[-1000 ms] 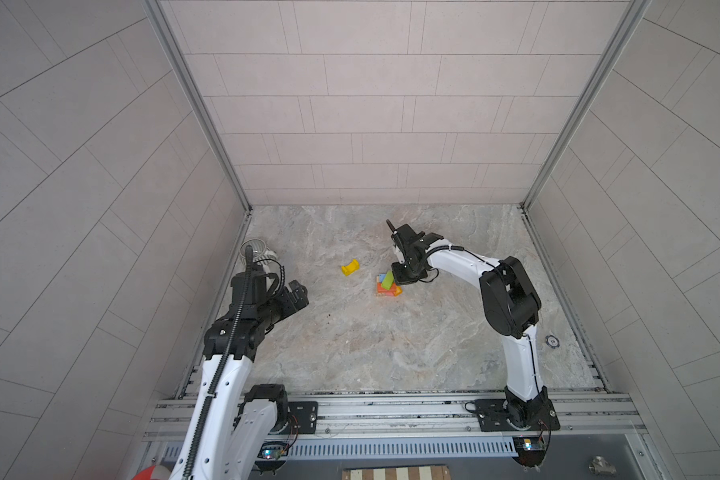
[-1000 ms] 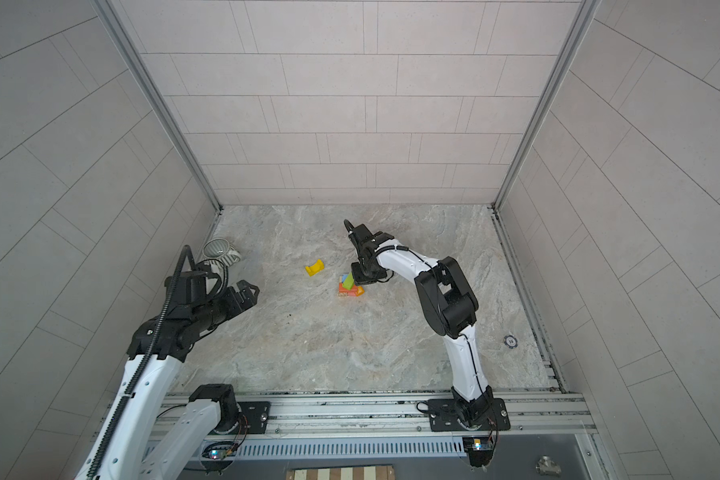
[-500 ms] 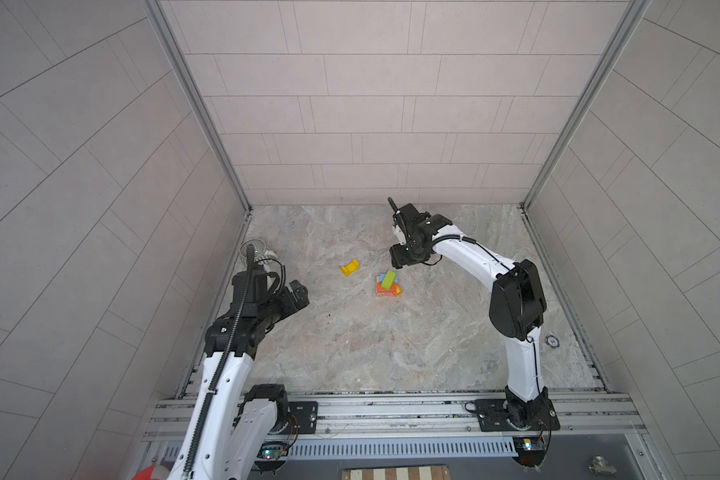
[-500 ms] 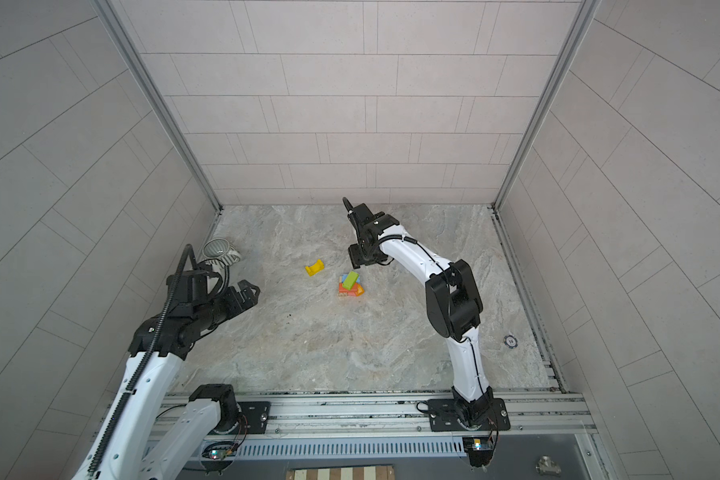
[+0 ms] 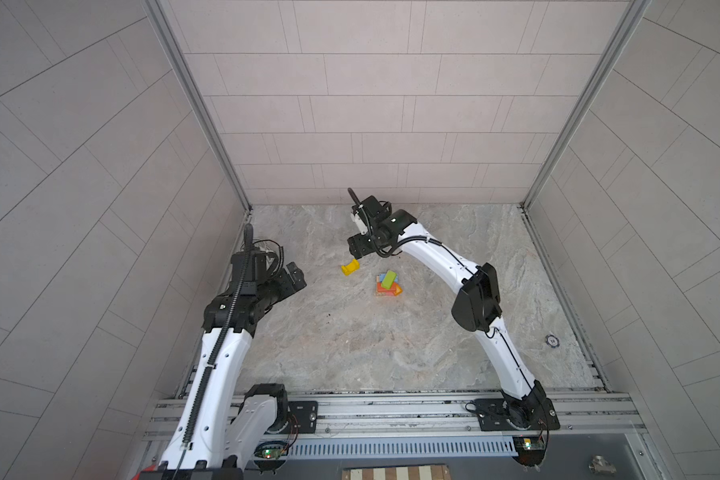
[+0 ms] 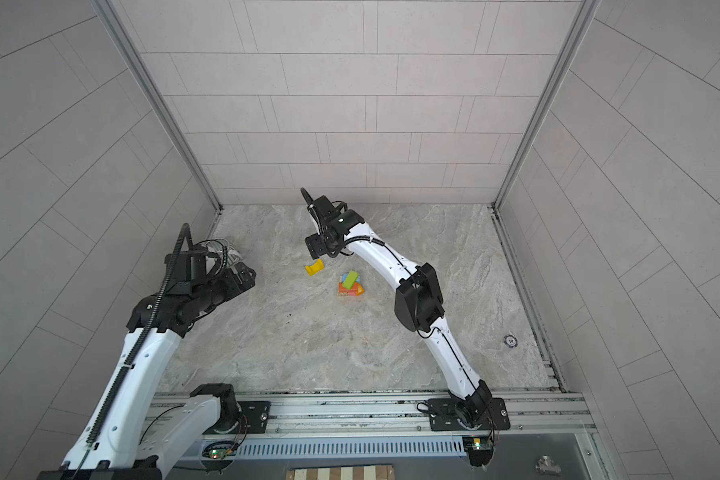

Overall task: Build the wood block tower
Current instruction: 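Move the right gripper back to the yellow arch block and grasp it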

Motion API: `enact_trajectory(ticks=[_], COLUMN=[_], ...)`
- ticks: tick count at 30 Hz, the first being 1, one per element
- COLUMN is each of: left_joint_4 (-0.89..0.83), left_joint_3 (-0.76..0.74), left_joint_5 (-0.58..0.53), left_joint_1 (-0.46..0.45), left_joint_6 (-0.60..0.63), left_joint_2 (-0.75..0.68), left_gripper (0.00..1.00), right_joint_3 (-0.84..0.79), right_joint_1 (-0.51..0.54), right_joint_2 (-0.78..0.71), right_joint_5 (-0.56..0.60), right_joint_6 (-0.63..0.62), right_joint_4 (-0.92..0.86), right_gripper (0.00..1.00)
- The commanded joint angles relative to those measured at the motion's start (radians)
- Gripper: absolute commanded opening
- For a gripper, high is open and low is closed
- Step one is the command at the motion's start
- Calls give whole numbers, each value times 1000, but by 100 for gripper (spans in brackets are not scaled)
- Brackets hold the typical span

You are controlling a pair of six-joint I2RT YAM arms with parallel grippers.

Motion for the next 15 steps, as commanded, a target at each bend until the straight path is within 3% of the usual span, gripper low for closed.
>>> enact_trajectory(ticks=[1, 5, 15], left_joint_4=[4, 13, 37], left_joint_3=[16, -14, -72], left_joint_5=[-15, -24, -22], left_joint_1=[2, 3, 5], left_joint_6=[1, 13, 20], left_joint_2=[-7, -13, -27], left_gripper=[100, 100, 100], right_joint_3=[15, 9, 30], right_joint_1=[21, 47, 70], right_joint_2=[36, 75, 157], right_joint_5=[19, 64, 51], right_joint_6=[0, -9, 25], right_joint_4=[7, 61, 105], right_gripper=[87, 94, 96])
